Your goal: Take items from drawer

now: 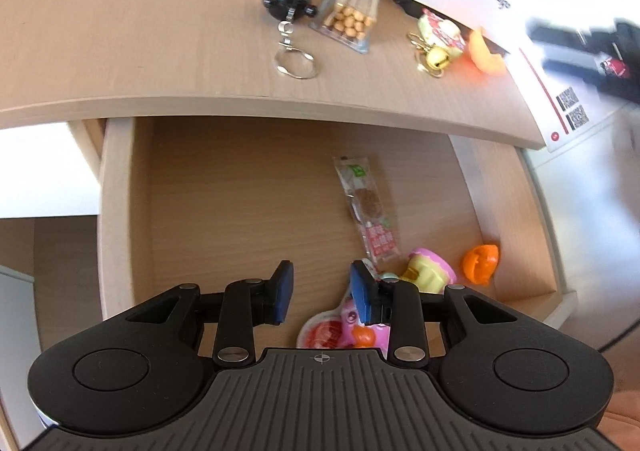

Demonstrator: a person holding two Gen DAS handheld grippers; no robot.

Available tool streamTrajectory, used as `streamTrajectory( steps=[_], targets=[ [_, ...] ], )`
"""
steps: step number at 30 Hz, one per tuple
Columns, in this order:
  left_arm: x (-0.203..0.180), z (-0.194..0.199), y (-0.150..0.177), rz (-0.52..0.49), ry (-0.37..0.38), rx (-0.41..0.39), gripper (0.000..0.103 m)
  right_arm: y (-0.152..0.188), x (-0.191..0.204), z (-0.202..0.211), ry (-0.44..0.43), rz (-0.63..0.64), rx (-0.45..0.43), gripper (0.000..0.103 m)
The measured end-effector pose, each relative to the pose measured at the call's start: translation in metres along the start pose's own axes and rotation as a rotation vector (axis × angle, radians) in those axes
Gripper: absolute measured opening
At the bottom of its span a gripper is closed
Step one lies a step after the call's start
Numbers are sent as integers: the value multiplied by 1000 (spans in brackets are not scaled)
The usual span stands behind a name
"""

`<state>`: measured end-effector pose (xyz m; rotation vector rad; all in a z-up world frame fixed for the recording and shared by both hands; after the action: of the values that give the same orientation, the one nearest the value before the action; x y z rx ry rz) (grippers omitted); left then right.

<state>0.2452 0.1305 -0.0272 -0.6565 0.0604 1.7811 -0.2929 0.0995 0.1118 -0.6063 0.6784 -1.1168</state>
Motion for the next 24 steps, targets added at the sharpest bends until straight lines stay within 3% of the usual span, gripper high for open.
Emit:
streamTrajectory(
  steps=[3, 7, 12, 18, 22, 24],
  targets=[
    [6, 3, 0, 13, -17, -9, 34, 22, -4, 0, -28, -59, 77, 70],
    [6, 6, 0, 3, -17, -11, 34, 61, -1, -26, -79, -80, 267, 71],
    [-9, 6, 9, -77, 30, 44, 34, 102, 7, -64, -103, -122, 456, 71],
    [-46, -17, 15, -238, 47, 141, 34, 112, 10, -71, -79, -101, 486, 71],
    [-57, -46, 14, -288, -29, 192, 35, 109, 1, -68, -43, -116, 466, 71],
    [-59, -63, 12, -294, -24, 243, 46, 109, -4, -65, -35, -128, 453, 71]
  ],
)
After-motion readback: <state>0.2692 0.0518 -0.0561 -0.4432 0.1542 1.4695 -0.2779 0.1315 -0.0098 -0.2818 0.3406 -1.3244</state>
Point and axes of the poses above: each gripper's, at about its wrist camera, not at the fingertips, and z roughly against the way its jaws point, x to its left, y to its underside, the point moved 1 cm from there along -z, roughly the way its jaws point, and after that the axes turned 8 degrees about z, right-handed, at the moved point
